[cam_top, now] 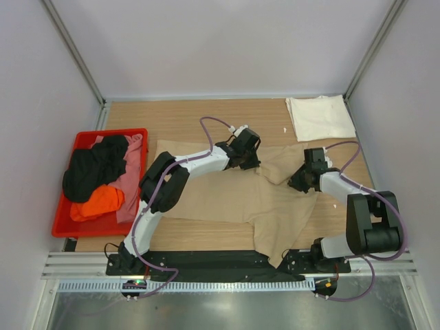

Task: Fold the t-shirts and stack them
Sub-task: Fold the tshirt

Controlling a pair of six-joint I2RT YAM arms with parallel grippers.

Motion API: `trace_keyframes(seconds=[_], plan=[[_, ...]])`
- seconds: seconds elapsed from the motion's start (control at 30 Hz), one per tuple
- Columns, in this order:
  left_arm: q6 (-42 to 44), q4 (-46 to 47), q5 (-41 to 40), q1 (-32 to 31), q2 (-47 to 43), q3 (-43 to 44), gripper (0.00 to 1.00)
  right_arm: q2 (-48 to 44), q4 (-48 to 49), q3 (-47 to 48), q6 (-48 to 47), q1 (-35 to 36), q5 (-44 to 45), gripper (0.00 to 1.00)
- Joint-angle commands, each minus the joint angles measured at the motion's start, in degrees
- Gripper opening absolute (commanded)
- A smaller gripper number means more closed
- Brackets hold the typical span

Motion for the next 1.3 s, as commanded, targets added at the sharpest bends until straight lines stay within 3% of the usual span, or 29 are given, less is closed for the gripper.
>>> trace_keyframes(seconds=[0.0,0.27,0.7,0.97,1.27], plan=[[-0.7,1.1,-0.2,0.3,0.1,1.1,0.00,1.0,1.7,2.1,0.0,0.3,2.0,0.13],[-1.0,1.1,0.0,0.3,-0.3,0.3,0.00,0.0,0.0,3.6,-0.9,0.3,2.7,0.01],[-1.8,-0.9,0.6,0.0,-2.3,-0.2,0.00,-5.5,-6.4,5.5,-2.8,0.3,3.9,0.01],[-3.6,-7.4,1.0,-1.0,-2.6,1.5,0.00,-10.9,-12.0,6.4,-5.5,0.3,6.1,0.01],[-5.2,-4.8,1.7,-2.2,-4.8,-1.9,0.00,-16.4,-17.5,6.6,-9.3,0.1,9.8,0.01]])
